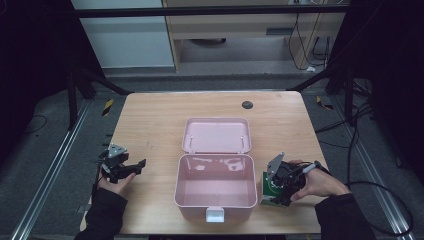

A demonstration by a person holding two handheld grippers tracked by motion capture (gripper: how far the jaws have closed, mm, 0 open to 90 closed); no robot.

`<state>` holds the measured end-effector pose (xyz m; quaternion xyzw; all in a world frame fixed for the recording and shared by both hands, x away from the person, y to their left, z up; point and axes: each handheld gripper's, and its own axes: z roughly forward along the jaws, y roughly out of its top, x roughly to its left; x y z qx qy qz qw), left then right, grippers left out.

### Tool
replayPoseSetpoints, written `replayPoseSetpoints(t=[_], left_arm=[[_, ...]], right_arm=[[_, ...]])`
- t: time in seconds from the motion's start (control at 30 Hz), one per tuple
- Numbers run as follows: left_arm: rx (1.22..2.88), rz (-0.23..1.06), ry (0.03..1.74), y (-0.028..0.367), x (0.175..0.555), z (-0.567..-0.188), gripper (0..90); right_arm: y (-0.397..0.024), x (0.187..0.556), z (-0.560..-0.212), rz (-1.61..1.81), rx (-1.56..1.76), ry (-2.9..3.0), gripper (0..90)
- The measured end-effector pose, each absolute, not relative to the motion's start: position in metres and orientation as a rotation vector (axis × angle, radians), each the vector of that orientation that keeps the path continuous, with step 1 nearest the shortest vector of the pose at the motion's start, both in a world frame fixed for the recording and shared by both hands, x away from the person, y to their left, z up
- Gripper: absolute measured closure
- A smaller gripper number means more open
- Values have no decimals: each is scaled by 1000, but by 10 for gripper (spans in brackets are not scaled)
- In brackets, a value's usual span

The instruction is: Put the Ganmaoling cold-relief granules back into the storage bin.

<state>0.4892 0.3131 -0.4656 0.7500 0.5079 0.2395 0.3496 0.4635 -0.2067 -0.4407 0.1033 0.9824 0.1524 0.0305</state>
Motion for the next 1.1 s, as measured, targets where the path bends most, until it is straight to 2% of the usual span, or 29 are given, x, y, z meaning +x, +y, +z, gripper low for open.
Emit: replayPoseSetpoints(t=[0.5,1.1], left_arm=[[1952,612,1315,312,490,-466,246],[1955,609,1317,313,490,-466,245]], right_arm=[[-222,453,-399,577,332,2953,161],[-218,448,-352,624,314,2909,161]])
